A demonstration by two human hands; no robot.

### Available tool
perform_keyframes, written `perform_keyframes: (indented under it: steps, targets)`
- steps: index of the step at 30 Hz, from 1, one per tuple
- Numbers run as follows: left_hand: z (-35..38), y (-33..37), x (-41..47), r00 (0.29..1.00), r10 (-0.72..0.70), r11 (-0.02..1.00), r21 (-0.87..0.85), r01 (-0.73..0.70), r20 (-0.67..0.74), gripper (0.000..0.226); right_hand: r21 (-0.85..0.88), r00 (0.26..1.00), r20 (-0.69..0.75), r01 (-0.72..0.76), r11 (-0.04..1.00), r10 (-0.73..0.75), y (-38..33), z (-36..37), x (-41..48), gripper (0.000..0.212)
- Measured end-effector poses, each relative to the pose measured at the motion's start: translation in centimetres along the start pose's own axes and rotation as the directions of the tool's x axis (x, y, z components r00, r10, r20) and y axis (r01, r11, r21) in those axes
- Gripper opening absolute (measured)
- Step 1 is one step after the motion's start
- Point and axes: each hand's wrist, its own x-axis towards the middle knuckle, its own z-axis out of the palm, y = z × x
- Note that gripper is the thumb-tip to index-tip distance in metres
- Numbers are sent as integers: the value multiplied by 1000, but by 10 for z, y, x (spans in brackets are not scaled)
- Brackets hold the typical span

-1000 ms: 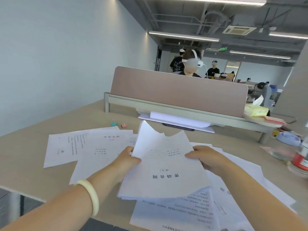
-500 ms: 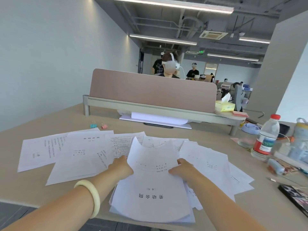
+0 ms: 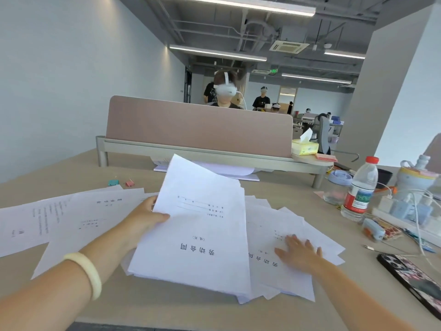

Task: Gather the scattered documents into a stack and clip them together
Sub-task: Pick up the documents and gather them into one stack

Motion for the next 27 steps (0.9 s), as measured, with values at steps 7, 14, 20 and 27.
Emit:
perform_keyframes:
  steps: [7, 14, 20, 27]
  targets:
    - [38, -9, 29, 998, -68, 994, 89, 69, -14, 44, 516, 990, 29, 103, 850, -138, -9, -2, 14, 57]
    - [94, -33, 33, 985, -158, 901, 419, 115, 69, 35, 848, 996, 83, -54, 527, -32, 12, -19, 24, 60]
    - [121, -32, 39, 985, -157, 848, 521, 95, 76, 25, 930, 991, 77, -31, 367, -113, 10, -18, 16, 75]
    - [133, -35, 53, 981, -188, 879, 454, 144, 54, 52, 988, 987, 61, -39, 152, -146, 31, -17, 11, 80]
